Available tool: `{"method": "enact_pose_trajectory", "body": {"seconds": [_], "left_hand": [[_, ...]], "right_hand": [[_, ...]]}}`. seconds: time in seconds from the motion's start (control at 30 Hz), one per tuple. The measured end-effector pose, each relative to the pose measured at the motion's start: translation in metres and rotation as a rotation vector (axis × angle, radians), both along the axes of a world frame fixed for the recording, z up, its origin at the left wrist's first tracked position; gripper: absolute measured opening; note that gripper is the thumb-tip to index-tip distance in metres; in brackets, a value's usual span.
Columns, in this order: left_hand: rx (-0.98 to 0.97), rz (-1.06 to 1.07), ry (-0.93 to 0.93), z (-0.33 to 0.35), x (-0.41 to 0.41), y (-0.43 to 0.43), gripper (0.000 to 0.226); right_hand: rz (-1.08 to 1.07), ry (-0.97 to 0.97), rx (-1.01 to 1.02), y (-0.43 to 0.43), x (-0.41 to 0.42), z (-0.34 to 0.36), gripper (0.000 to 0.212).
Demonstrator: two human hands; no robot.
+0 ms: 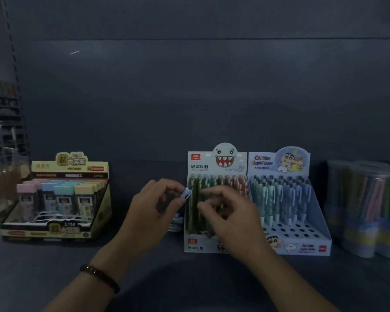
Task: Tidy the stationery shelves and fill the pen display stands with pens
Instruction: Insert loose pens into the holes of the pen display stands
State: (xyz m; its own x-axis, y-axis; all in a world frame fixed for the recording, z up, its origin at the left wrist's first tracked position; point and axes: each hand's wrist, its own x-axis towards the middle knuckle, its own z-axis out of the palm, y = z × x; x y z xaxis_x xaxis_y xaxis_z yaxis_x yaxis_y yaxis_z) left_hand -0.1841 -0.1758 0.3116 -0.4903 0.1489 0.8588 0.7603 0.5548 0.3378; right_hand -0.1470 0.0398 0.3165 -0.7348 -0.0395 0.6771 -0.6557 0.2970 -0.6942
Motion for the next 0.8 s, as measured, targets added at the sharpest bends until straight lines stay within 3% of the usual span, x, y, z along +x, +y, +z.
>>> {"method": "enact_pose_trajectory", "body": {"seconds": [0.1,0.33,0.43,0.6,0.8], "left_hand": [[-0.078,0.025,0.022,-0.002,0.003,0.010,0.013],[-0.053,-0.038,-0.011,-0.003,0.011,0.022,0.020],[-0.068,-0.024,-0.028,-0.001,0.015,0.024,0.024],[-0.159,0.039,-0.051,-0.002,0.014,0.018,0.023],[-0.107,0.035,-0.032,0.006,0.019,0.033,0.024]], "right_hand": [[0.000,0.055,-0.035,0.000,-0.001,0.001,0.018],[0.047,0.021,-0.109,0.000,0.000,0.005,0.002],[0.026,0.028,-0.123,0.001,0.000,0.006,0.004],[0.033,-0.044,-0.380,0.008,-0.002,0.011,0.005],[0.040,-0.027,-0.463,0.017,0.007,0.024,0.011]]}}
